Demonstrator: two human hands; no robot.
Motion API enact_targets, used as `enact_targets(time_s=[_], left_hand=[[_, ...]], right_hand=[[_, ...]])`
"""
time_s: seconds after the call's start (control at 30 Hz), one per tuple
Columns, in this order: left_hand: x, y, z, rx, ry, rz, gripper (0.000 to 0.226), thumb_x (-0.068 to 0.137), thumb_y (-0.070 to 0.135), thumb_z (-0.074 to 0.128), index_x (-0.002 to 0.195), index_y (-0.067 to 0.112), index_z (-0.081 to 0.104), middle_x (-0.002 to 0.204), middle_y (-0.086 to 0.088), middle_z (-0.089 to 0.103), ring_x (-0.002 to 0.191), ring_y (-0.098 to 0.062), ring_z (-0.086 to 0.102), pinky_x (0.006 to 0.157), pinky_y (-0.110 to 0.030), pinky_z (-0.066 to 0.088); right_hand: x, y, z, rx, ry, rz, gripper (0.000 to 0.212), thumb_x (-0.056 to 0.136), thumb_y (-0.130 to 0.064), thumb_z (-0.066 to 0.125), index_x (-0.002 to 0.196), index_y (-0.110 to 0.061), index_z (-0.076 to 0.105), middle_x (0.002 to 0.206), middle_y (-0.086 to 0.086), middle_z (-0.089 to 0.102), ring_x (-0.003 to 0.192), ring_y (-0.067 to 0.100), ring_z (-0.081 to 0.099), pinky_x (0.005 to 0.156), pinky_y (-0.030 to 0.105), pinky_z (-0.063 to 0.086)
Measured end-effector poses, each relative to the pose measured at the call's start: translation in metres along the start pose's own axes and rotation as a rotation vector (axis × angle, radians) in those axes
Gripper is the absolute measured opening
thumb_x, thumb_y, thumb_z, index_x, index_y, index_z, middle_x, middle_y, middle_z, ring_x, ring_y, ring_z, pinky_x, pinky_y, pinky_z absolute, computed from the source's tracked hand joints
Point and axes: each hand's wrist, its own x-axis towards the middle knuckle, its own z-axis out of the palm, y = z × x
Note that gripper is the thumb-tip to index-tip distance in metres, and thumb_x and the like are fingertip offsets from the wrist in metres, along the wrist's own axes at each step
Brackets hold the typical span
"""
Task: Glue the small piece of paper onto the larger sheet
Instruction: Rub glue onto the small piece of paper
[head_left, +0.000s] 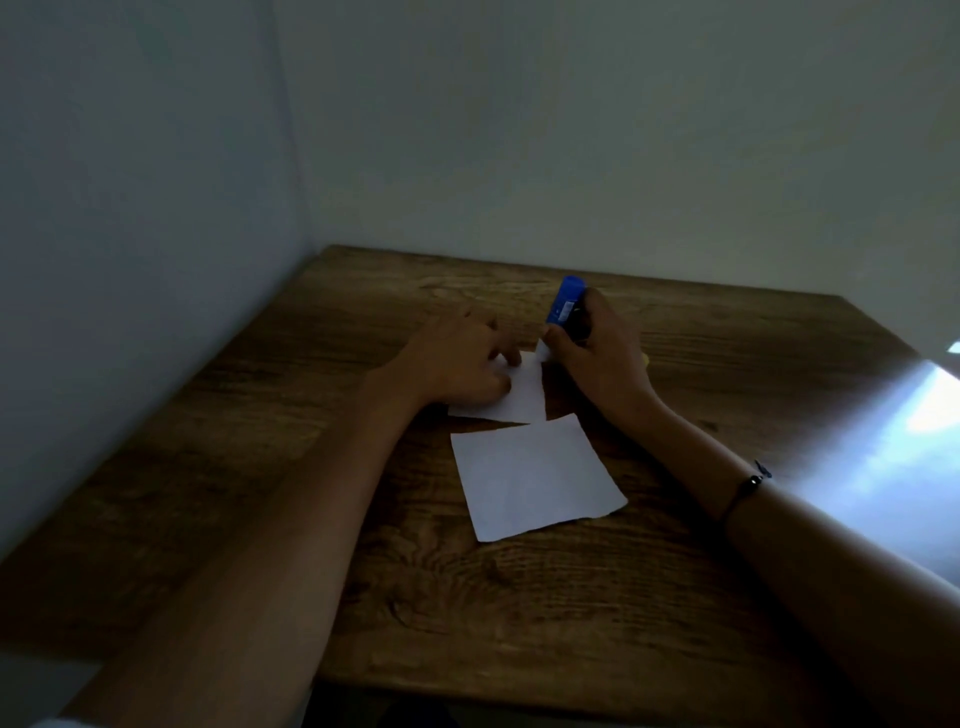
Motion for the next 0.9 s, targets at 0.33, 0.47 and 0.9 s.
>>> enact_targets(time_s=[0.33,0.47,0.9], left_hand=[[0.001,0.0,0.007,0.077,-0.015,-0.03,0.051,0.081,0.05,0.049,0.124,0.022,0.052,0.118,-0.015,0.05,0.106,-0.026,0.044,0.078,-0.033,0.029],[0.002,-0.001,0.007,0.073,-0.034,-0.037,0.053,0.08,0.053,0.05,0.124,0.023,0.051,0.116,-0.015,0.051,0.105,-0.026,0.045,0.078,-0.035,0.032],[0.003,-0.001,0.006,0.091,-0.07,-0.042,0.06,0.077,0.058,0.048,0.127,0.025,0.048,0.126,-0.015,0.047,0.115,-0.03,0.039,0.089,-0.04,0.032]], right_hand=[[0.014,0.004,0.01,-0.017,0.016,0.002,0.038,0.087,-0.022,0.057,0.119,-0.005,0.046,0.114,0.015,0.06,0.099,0.022,0.057,0.075,0.025,0.039],[0.019,0.003,0.015,-0.04,0.009,-0.011,0.038,0.086,-0.022,0.058,0.117,-0.004,0.047,0.11,0.015,0.062,0.089,0.014,0.054,0.073,0.024,0.039],[0.019,0.001,0.015,-0.068,-0.04,-0.074,0.036,0.086,-0.019,0.058,0.116,-0.002,0.046,0.106,0.018,0.063,0.091,0.026,0.06,0.073,0.03,0.044]])
